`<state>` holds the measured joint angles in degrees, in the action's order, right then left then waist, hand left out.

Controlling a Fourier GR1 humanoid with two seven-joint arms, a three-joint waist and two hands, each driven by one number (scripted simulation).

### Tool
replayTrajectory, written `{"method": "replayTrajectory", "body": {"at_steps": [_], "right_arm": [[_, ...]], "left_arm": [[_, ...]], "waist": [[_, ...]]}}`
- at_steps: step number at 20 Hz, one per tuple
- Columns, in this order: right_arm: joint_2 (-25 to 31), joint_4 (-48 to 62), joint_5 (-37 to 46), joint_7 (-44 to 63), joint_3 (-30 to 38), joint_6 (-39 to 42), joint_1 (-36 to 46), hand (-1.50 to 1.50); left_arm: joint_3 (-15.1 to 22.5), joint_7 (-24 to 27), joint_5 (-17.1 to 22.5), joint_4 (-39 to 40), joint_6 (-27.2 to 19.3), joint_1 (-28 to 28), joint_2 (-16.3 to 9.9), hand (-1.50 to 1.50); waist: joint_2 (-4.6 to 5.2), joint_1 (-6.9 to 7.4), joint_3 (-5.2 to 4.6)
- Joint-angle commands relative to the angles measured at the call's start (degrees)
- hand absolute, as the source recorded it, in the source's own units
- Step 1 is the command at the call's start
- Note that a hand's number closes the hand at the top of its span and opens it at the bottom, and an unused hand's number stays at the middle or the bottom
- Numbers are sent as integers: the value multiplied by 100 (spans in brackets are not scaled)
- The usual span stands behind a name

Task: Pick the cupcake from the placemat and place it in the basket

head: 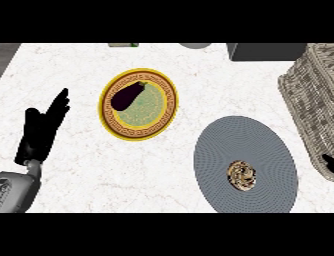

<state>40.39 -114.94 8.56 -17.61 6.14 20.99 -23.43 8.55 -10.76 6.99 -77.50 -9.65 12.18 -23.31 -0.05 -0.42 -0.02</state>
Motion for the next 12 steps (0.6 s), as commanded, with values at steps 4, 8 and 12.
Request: {"method": "replayTrajectory", "body": {"at_steps": [4, 8, 12], "right_arm": [[-791, 181, 613, 135, 69, -113, 252, -150], [-1230, 872, 1311, -182, -411, -271, 624, -150], [-1397, 511, 1250, 184, -321, 40, 617, -150]], "left_arm": [[-186, -233, -271, -186, 197, 37, 110, 0], [-316, -251, -346, -108, 271, 132, 276, 0], [-305, -422, -440, -756, 278, -422, 412, 0]], "waist": [[1, 16, 2], [5, 33, 3], [-4, 44, 2]]}}
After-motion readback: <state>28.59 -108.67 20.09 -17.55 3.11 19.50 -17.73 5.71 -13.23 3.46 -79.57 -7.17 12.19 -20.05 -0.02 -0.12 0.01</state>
